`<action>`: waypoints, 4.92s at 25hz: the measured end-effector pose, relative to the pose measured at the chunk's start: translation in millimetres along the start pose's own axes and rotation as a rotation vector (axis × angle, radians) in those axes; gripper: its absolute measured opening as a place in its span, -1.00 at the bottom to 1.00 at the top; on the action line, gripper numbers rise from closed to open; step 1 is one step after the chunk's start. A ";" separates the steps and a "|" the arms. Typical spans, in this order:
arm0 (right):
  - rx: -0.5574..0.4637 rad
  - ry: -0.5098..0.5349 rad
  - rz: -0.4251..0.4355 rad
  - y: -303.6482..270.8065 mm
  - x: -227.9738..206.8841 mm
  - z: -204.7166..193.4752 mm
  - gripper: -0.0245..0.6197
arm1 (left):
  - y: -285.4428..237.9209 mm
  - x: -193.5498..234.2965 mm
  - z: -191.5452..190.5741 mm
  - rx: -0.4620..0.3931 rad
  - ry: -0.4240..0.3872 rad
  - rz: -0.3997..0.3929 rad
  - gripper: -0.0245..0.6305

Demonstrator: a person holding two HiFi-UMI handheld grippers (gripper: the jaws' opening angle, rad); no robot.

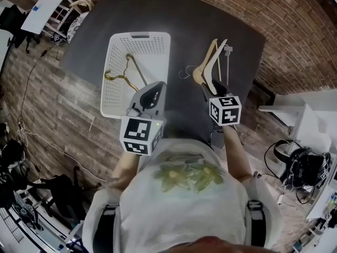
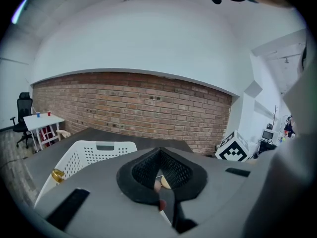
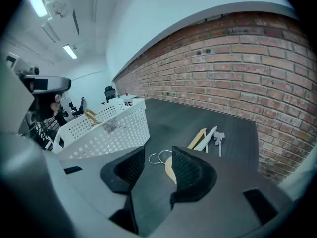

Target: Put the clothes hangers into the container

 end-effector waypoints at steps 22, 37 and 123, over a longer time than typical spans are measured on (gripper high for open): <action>0.231 0.004 -0.008 -72.4 -68.7 -61.0 -0.43 | -18.9 -7.3 -5.8 0.079 0.021 0.113 -0.84; 0.399 -0.020 -0.050 -102.1 -90.4 -100.3 -0.43 | -20.2 -9.9 -17.2 0.117 0.045 0.143 -0.84; -0.058 -0.156 0.534 50.9 88.7 81.4 -0.52 | 78.1 27.7 -53.1 0.051 0.124 0.291 -0.84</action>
Point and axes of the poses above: the fingertips, and each gripper's own axes: y backward along the fingers, x to its left, z out of its top, the point moved 5 cm from there along y, backward along the fingers, and after that the axes turned 3 degrees about -y, right-handed, at the moved point
